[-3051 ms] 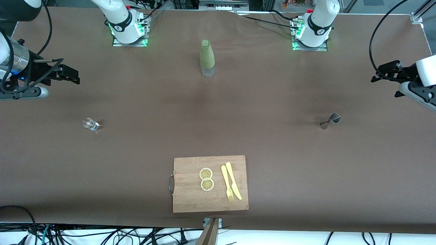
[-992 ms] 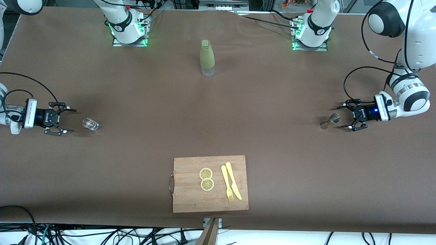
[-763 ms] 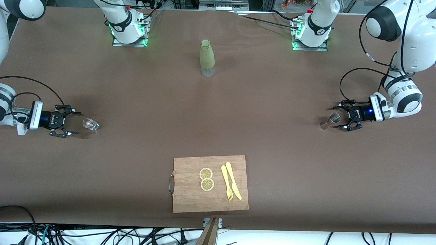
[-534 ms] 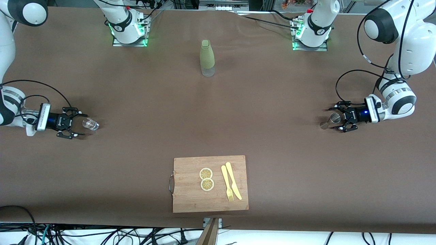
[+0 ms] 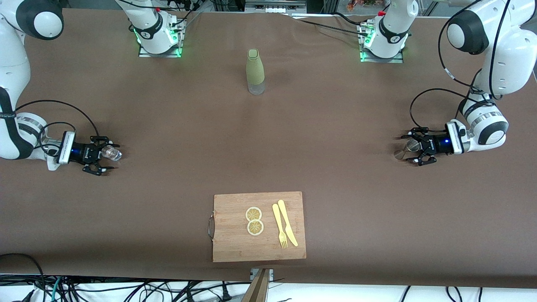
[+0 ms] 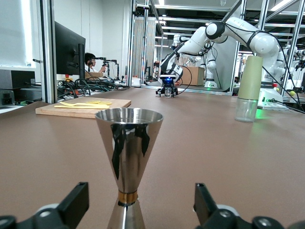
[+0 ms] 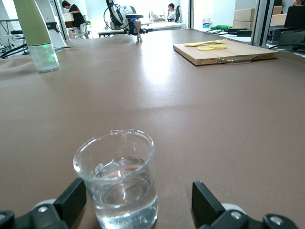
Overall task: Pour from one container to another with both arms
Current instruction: 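Lift the glass with the right gripper while the left gripper lifts the jigger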
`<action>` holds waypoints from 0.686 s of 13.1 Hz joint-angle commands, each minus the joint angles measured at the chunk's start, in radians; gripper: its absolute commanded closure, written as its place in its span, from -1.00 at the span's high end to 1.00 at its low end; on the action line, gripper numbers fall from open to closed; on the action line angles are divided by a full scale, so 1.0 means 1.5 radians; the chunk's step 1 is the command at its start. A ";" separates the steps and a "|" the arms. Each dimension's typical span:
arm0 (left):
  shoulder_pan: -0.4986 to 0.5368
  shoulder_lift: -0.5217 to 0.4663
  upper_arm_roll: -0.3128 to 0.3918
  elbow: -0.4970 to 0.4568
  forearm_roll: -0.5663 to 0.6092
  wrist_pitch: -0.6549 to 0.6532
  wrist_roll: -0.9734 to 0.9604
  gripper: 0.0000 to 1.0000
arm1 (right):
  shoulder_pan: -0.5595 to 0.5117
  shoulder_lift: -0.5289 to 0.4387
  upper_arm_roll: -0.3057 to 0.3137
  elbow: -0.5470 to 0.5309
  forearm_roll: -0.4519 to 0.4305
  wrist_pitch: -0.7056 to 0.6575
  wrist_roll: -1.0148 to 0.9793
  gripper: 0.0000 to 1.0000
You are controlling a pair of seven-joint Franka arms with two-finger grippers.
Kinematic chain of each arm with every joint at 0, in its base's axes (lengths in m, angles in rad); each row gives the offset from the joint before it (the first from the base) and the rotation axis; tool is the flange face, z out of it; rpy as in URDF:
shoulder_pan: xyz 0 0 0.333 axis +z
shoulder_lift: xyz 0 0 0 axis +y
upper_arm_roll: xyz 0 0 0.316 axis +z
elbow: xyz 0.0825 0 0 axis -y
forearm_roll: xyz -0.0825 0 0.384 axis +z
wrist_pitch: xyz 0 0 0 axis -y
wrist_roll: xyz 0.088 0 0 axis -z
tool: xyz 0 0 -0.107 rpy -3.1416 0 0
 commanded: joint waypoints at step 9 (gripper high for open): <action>0.006 0.009 -0.002 0.003 -0.008 -0.008 0.092 0.25 | 0.005 0.016 0.023 0.009 0.008 -0.020 -0.014 -0.42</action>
